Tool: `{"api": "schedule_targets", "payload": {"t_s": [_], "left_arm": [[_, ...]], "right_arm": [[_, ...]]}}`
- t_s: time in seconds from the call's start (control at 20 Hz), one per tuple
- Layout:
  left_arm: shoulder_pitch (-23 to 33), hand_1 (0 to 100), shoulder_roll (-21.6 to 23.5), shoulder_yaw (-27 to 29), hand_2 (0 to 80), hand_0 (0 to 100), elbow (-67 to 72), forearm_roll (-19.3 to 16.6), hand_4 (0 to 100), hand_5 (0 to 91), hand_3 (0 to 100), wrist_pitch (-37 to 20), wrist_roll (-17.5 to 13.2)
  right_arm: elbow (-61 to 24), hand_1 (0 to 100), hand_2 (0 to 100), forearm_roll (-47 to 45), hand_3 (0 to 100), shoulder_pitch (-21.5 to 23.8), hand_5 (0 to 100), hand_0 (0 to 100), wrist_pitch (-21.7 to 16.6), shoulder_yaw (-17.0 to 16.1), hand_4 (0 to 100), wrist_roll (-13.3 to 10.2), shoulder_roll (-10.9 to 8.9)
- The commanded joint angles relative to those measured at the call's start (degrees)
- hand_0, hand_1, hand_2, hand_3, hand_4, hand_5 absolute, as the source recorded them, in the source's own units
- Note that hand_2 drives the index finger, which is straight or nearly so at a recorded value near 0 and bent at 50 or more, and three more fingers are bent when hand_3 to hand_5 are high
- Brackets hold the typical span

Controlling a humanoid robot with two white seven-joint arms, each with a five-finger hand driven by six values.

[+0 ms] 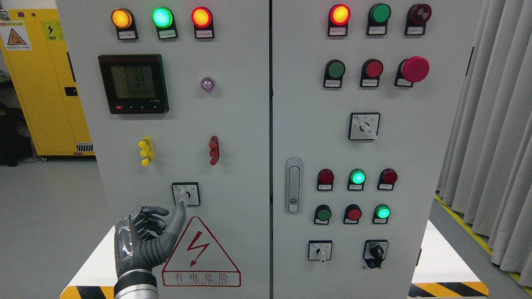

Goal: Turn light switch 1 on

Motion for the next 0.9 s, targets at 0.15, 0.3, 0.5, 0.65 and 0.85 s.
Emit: {"api": "schedule_targets", "payload": {"t_s": [0.15,0.3,0.5,0.65,0.85], "left_arm": [[-1.4,68,-0.4,-0.5,60.6,17,2.7,-0.1,86,85.9,87,1.1,0.0],[-1.8,68,-0.4,-0.6,60.5,18,3.2,-0.1,86,86.1,87,1.1,0.4],[-2.1,68,-0.5,-1.0,60.5,18,3.8,-0.1,86,86.1,87,1.1,0.6],[-2.3,68,-0.5,-1.0,60.6,18,4.0,-0.1,86,86.0,87,1.1,0.7],[-2.6,68,-0.5,-1.0,60.6,19,4.3,-0.1,87,86.0,87,1.1,0.7]], "right_arm": [[0.0,50,4,-1.7,0,0.0,0,0,0.0,0.0,0,-0.4,0.0],[0.0,50,4,-1.7,0,0.0,0,0,0.0,0.0,0,-0.3,0.0],[0.0,50,4,-1.7,0,0.0,0,0,0.0,0.0,0,-0.4,0.0],[0.0,50,4,-1.7,0,0.0,0,0,0.0,0.0,0,-0.3,0.0],[0.0,50,4,-1.7,0,0.0,0,0,0.0,0.0,0,-0.3,0.0]]}}
